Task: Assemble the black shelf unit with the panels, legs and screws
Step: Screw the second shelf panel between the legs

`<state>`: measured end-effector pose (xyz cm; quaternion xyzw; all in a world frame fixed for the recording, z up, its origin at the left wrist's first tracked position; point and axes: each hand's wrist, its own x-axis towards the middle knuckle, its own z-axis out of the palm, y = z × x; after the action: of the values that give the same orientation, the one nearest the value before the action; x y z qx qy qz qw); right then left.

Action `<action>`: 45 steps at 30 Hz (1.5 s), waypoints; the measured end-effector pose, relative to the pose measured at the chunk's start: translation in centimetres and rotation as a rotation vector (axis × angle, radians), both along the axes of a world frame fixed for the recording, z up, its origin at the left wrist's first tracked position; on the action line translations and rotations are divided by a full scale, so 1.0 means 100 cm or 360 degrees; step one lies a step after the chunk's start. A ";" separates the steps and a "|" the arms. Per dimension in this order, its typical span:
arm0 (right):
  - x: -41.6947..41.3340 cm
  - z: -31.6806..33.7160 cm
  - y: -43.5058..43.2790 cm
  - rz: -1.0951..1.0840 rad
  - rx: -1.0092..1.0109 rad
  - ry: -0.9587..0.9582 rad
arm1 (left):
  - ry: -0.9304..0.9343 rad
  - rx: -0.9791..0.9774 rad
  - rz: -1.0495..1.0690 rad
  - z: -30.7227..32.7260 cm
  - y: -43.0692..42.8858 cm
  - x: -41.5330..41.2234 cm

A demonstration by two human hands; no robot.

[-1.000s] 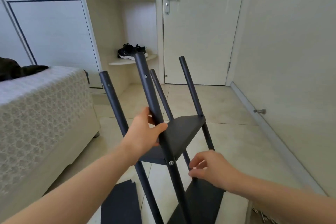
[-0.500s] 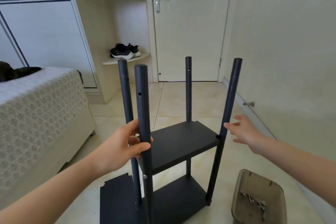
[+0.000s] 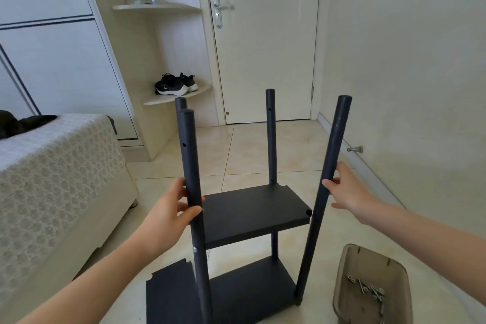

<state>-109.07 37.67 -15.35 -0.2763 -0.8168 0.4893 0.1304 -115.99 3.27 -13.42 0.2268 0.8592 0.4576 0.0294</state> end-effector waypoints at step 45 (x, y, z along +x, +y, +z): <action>0.039 -0.006 -0.020 0.0353 0.0470 -0.0135 | -0.0270 -0.1269 -0.0034 -0.011 0.040 -0.001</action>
<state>-105.17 35.71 -15.93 -0.1827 -0.9100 0.3634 0.0803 -116.14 7.26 -14.54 0.1678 0.9615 0.1052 0.1906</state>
